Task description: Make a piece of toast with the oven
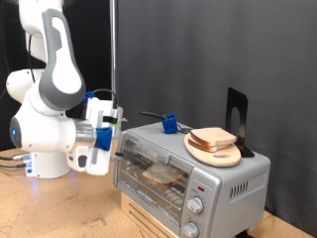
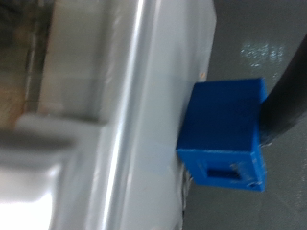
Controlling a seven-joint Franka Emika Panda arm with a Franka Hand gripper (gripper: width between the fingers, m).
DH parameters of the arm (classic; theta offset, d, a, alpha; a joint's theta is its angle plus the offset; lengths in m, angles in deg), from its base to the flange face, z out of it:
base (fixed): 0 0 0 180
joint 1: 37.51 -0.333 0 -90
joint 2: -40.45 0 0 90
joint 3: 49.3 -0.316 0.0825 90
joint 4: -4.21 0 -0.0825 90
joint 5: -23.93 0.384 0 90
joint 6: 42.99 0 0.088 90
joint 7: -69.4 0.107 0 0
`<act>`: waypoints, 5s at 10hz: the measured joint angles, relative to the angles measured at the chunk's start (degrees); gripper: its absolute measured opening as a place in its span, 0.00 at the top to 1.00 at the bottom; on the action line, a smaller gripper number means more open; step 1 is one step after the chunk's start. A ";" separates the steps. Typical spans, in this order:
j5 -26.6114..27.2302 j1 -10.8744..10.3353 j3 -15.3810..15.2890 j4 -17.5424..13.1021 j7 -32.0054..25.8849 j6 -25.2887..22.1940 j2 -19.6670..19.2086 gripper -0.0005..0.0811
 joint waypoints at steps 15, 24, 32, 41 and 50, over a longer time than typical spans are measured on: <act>10.23 4.43 3.71 -13.38 1.69 0.39 -11.19 0.16; 6.20 7.93 4.43 -26.67 -39.01 -12.23 -21.39 0.16; -1.62 8.80 3.63 -31.44 -83.97 -23.53 -24.98 0.16; -12.44 8.58 0.91 -36.60 -129.91 -20.35 -27.48 0.16; -9.11 8.88 -3.12 -37.60 -129.11 -5.89 -27.98 0.16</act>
